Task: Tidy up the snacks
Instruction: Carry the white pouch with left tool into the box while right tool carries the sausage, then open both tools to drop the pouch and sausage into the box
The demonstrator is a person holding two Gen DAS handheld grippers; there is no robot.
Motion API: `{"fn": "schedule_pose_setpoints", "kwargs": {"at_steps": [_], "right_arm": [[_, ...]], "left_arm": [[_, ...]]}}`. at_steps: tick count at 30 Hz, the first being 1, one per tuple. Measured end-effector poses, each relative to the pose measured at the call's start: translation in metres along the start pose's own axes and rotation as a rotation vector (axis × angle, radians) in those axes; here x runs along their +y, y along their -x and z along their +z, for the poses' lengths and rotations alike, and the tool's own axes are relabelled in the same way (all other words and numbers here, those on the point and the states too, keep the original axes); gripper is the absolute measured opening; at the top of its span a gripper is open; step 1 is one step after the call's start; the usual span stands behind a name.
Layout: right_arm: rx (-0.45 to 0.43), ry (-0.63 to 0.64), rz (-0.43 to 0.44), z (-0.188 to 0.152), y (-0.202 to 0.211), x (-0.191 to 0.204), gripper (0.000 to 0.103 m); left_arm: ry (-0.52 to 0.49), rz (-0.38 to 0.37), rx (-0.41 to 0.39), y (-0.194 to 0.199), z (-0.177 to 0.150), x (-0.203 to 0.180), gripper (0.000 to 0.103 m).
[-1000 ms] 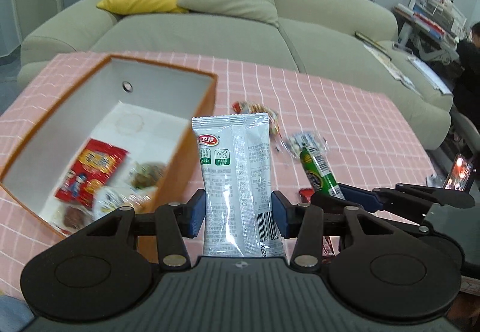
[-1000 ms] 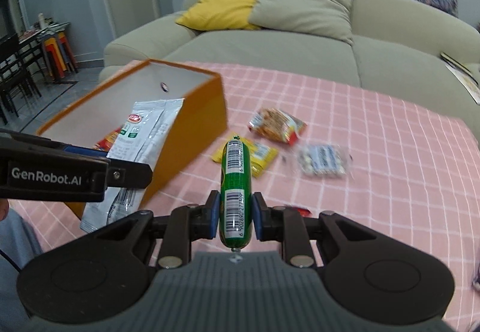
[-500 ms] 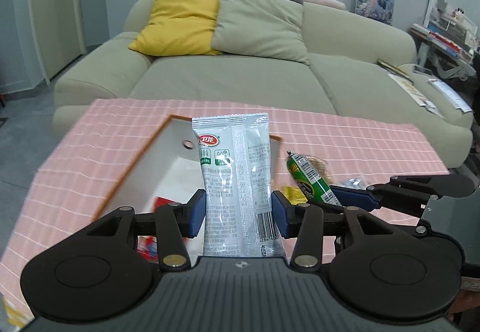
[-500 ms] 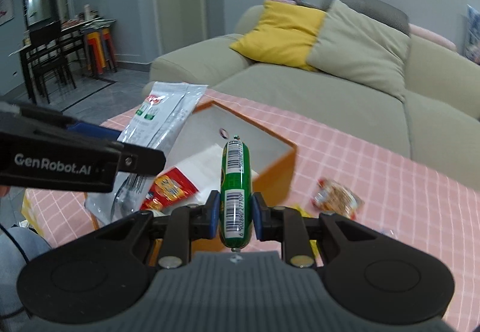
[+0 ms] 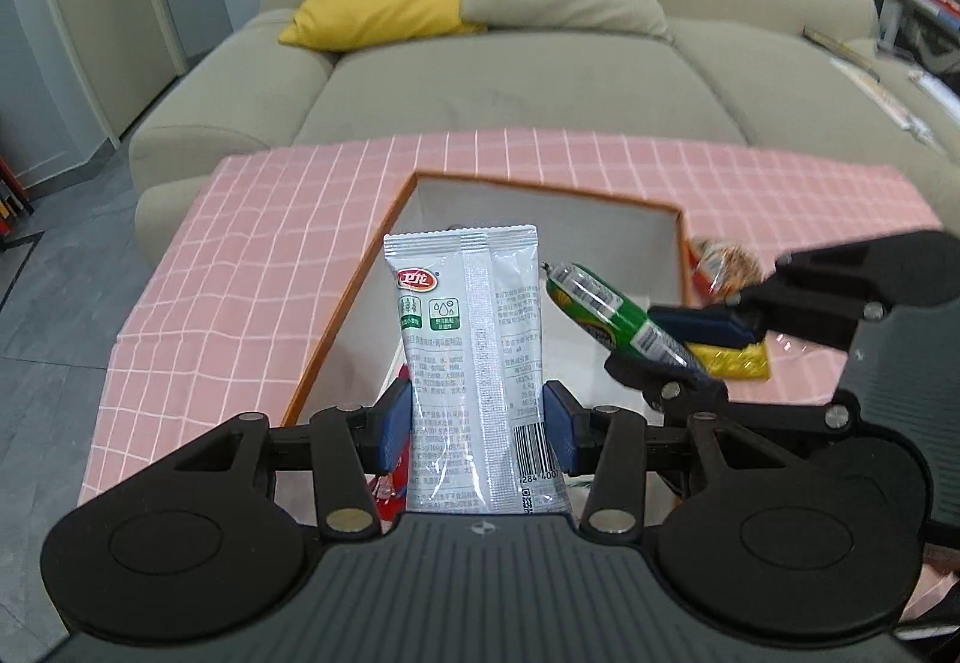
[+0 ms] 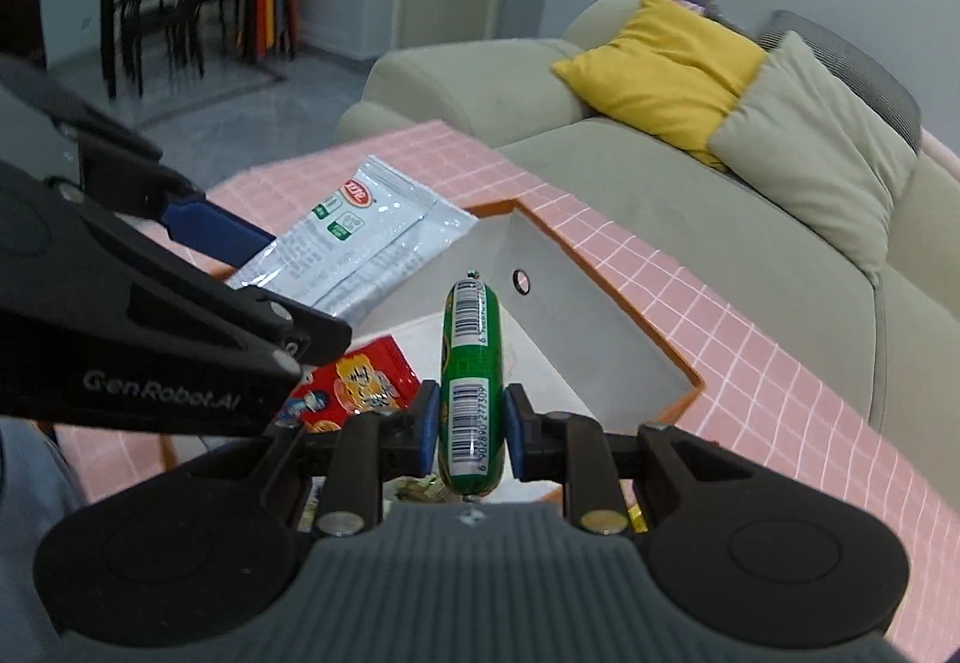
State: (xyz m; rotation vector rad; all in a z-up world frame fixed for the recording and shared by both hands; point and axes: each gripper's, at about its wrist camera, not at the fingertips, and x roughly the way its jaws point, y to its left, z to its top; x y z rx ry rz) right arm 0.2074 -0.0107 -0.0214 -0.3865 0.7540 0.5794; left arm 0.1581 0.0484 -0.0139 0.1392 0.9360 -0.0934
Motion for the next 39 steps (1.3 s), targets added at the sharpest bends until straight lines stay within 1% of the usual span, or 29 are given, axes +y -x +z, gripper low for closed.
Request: {"fn": "schedule_pose_setpoints", "kwargs": {"at_steps": [7,16,23,28,31,32,34,35,36,39], "right_arm": [[0.084,0.118,-0.015,-0.001,-0.043,0.007,0.019],[0.180,0.187,-0.004,-0.009,-0.084,0.003,0.019],[0.244,0.213,0.017,-0.020,-0.103,0.002,0.019],[0.256,0.230,0.025,-0.023,-0.107,0.004,0.019],[0.255,0.235,0.019,-0.022,-0.104,0.004,0.017],[0.250,0.242,0.012,-0.021,-0.103,0.004,0.018],[0.247,0.250,0.010,-0.019,-0.101,0.003,0.025],[0.243,0.251,0.007,-0.018,-0.099,0.002,0.035],[0.235,0.250,0.003,-0.017,-0.096,0.002,0.043],[0.212,0.228,-0.005,-0.014,-0.085,-0.001,0.051]], "left_arm": [[-0.005,0.006,0.090,-0.034,-0.005,0.011,0.053],[-0.022,0.014,0.186,-0.069,-0.010,0.013,0.053],[-0.036,0.010,0.239,-0.084,-0.014,0.010,0.053],[-0.020,0.023,0.262,-0.090,-0.015,0.014,0.054],[-0.006,0.033,0.271,-0.091,-0.017,0.016,0.055],[0.000,0.036,0.270,-0.090,-0.017,0.017,0.057],[0.010,0.039,0.252,-0.085,-0.017,0.018,0.058],[0.014,0.038,0.244,-0.082,-0.016,0.019,0.059],[0.019,0.042,0.237,-0.079,-0.015,0.019,0.062],[0.033,0.068,0.202,-0.068,-0.012,0.021,0.066]]}}
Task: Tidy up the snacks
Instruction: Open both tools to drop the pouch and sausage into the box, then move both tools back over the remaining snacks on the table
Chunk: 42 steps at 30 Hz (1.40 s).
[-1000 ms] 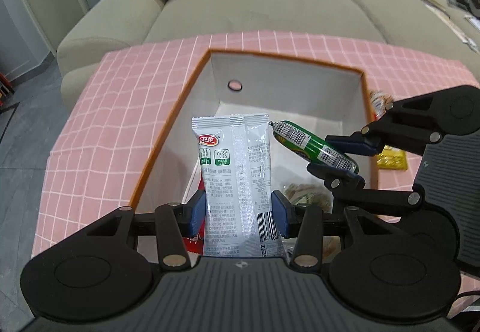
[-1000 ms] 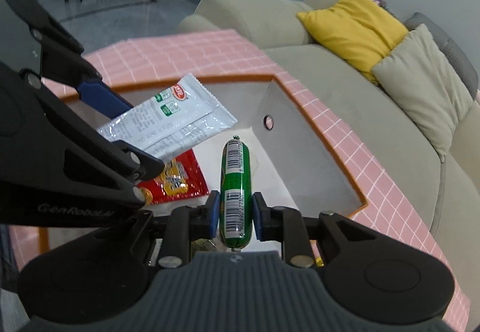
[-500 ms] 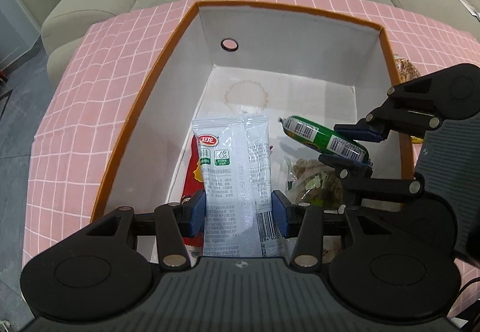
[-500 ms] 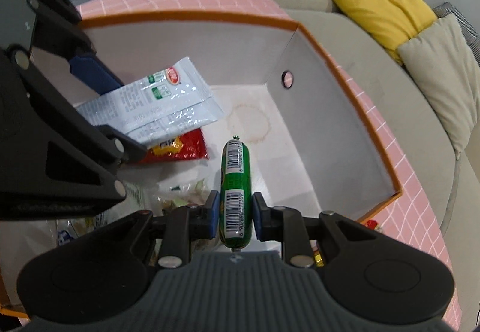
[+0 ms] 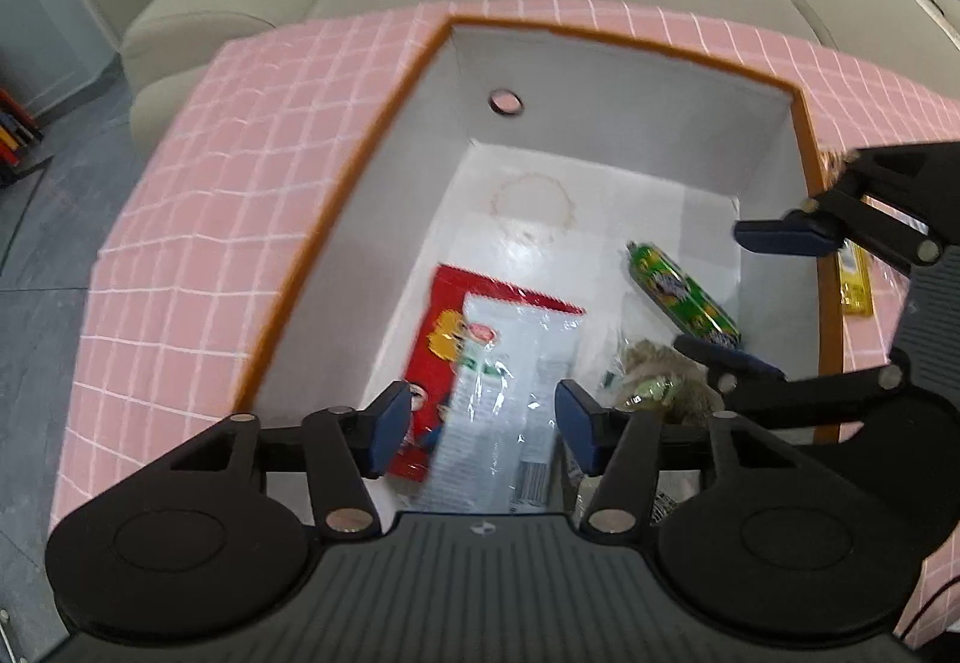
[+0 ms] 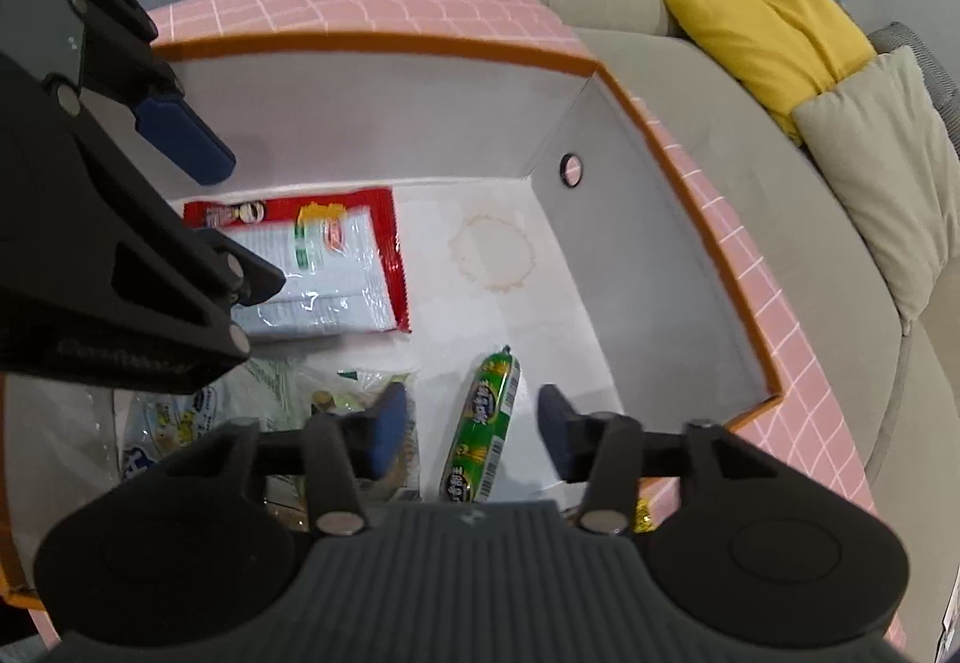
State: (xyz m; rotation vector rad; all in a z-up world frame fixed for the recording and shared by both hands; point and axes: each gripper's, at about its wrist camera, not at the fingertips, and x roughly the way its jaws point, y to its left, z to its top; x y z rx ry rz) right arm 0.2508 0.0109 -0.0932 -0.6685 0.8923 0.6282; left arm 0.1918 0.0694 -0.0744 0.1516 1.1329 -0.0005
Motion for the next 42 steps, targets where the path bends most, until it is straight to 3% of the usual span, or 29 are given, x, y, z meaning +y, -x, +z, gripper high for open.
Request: {"fn": "schedule_pose_setpoints", "kwargs": {"at_steps": [3,12,18,25,33,42], "right_arm": [[-0.031,-0.025,-0.021,0.000,0.012,-0.003,0.058],[-0.175,-0.185,-0.091,-0.010,0.063,-0.018,0.062],[-0.255,-0.354,-0.106,-0.032,0.093,-0.028,0.064],[-0.316,-0.557,-0.121,-0.069,0.121,-0.037,0.069],[-0.284,-0.677,-0.147,-0.121,0.132,-0.032,0.073],[-0.193,-0.729,-0.214,-0.182,0.130,-0.031,0.073]], "left_arm": [[0.030,0.009,-0.035,0.012,0.000,0.002,0.067],[0.109,0.037,-0.213,0.061,-0.007,-0.001,0.072],[0.144,0.014,-0.322,0.091,-0.015,-0.011,0.073],[0.154,-0.036,-0.393,0.113,-0.030,-0.032,0.074],[0.119,-0.093,-0.411,0.117,-0.055,-0.066,0.074],[0.086,-0.165,-0.375,0.106,-0.078,-0.104,0.074]]}}
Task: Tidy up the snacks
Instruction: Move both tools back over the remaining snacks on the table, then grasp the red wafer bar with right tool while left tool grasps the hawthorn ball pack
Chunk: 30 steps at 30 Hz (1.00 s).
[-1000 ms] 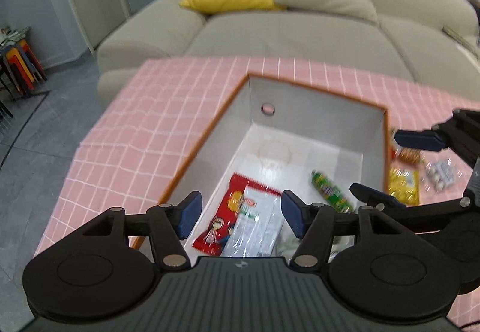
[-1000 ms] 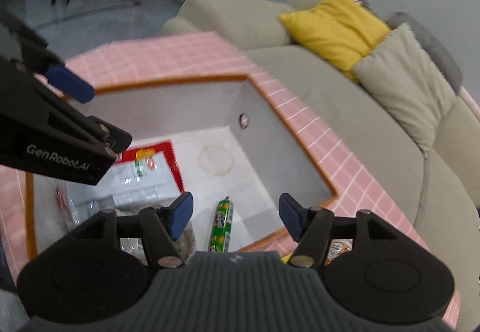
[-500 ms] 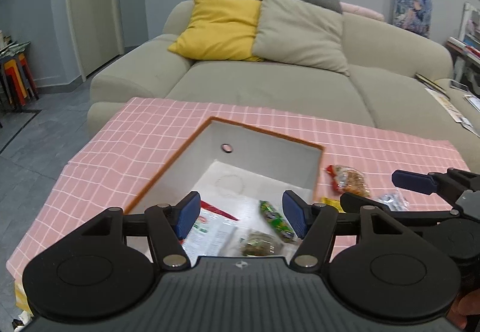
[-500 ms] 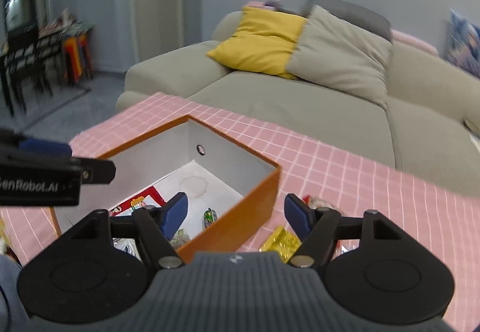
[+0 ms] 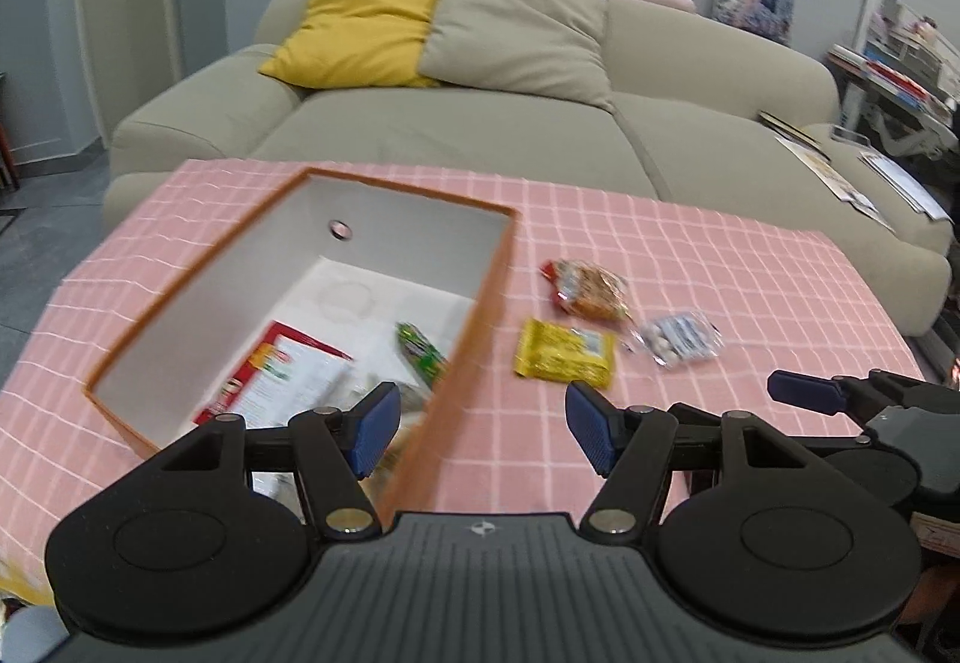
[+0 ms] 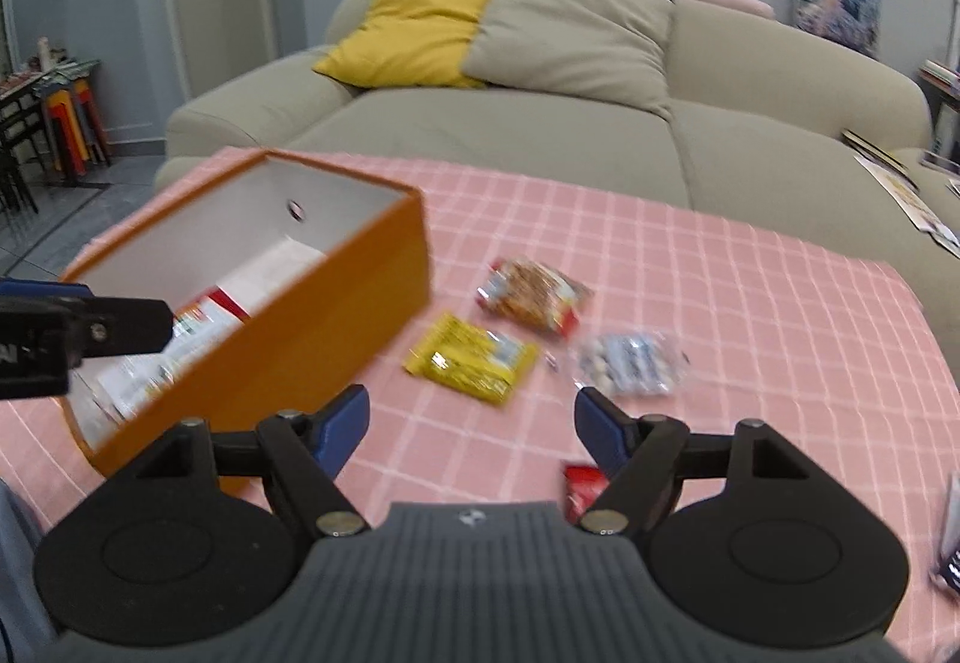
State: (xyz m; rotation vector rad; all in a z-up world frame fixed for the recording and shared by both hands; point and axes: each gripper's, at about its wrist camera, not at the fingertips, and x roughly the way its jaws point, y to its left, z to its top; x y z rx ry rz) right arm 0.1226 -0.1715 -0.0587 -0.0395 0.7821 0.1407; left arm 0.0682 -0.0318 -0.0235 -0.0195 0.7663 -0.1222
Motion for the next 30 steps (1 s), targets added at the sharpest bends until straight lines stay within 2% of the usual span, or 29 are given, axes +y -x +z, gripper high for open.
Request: {"fn": "schedule_pose_setpoints", "kwargs": {"at_steps": [9,17,26,30], "right_arm": [[0.110,-0.003,-0.077,-0.047,-0.021,-0.034,0.073],[0.163,-0.026,-0.044,-0.065,-0.040,-0.043,0.072],[0.232,-0.026,-0.039,-0.071,-0.069,-0.044,0.055],[0.260,-0.037,-0.026,-0.072,-0.077,-0.049,0.044]], "left_arm": [[-0.053,-0.061,0.048,-0.026,-0.025,-0.027,0.074],[-0.041,-0.059,0.113,-0.048,-0.041,-0.031,0.074],[-0.039,-0.069,0.163,-0.068,-0.042,-0.030,0.074],[-0.043,-0.079,0.182,-0.077,-0.043,-0.032,0.074]]}}
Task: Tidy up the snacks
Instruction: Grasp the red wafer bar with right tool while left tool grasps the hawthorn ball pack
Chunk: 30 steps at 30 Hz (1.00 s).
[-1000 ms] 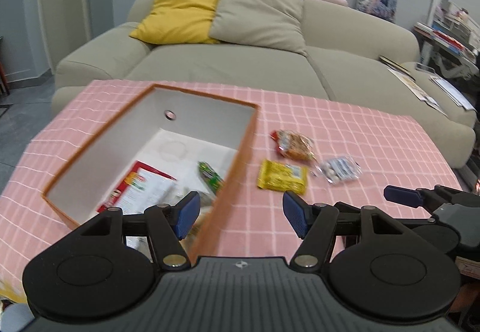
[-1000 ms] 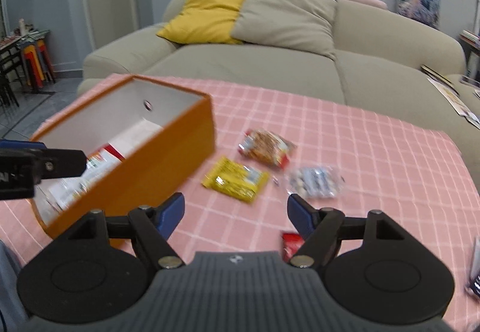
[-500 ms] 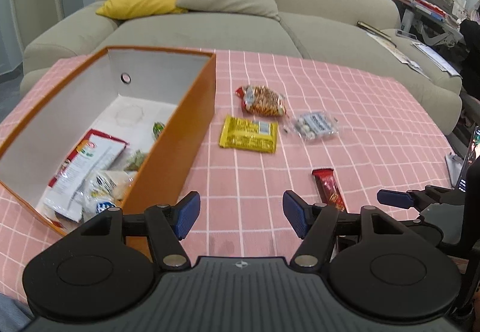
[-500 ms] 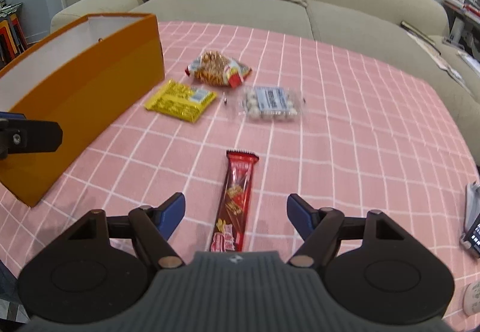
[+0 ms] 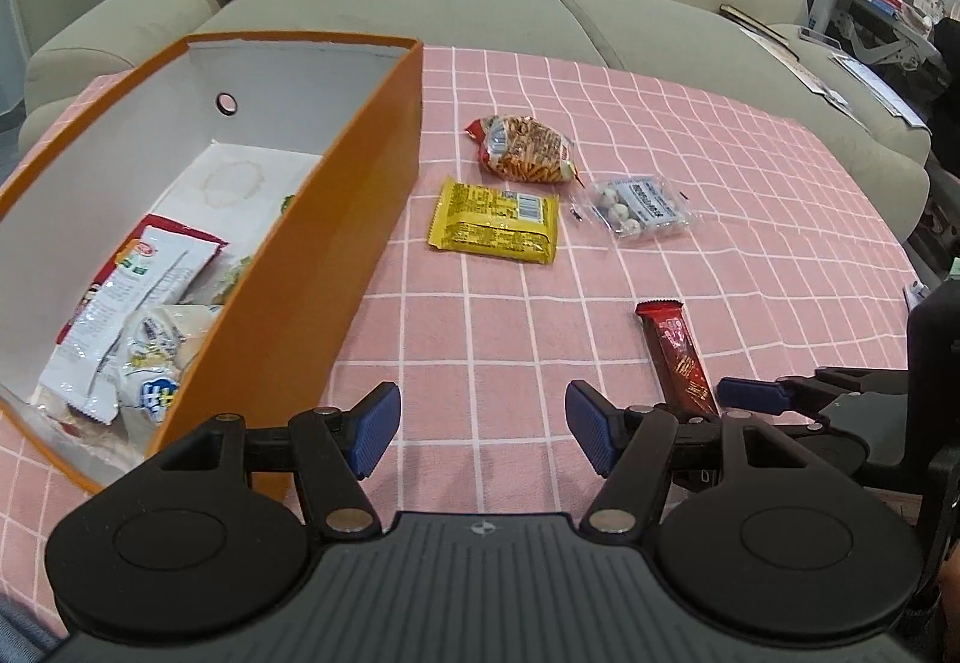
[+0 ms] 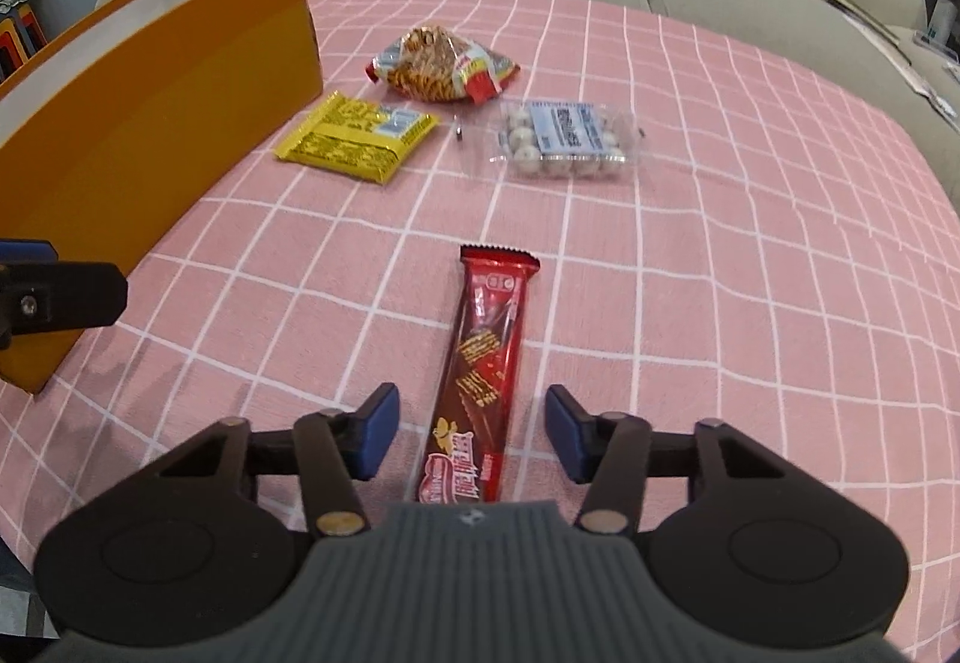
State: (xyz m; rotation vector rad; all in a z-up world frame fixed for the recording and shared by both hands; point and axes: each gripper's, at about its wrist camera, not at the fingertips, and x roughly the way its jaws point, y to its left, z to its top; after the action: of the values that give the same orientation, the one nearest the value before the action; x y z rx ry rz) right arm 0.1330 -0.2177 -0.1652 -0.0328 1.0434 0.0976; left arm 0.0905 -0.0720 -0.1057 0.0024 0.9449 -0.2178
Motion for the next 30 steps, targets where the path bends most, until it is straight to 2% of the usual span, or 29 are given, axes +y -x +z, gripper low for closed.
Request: {"fn": "schedule_pose_setpoints", "kwargs": {"at_steps": [4,8,9,19,30], "right_arm": [[-0.003,0.011,0.003,0.002,-0.002,-0.001,0.043],[-0.004,0.028,0.002,0.007,-0.004,-0.002,0.024],[-0.002,0.029,0.004,0.008,-0.005,-0.002,0.023],[-0.002,0.019,0.016,0.013,-0.004,-0.014,0.021],[-0.053,-0.033,-0.090,0.036,0.002,-0.072,0.021]], "left_arm": [[-0.018,-0.007,0.014,-0.007,0.002,-0.004,0.074],[-0.021,-0.011,0.027,-0.014,0.004,-0.006,0.074],[-0.022,-0.010,0.029,-0.016,0.004,-0.006,0.074],[-0.073,-0.030,0.027,-0.027,0.016,-0.016,0.074],[-0.314,-0.098,-0.016,-0.057,0.048,-0.059,0.074]]}}
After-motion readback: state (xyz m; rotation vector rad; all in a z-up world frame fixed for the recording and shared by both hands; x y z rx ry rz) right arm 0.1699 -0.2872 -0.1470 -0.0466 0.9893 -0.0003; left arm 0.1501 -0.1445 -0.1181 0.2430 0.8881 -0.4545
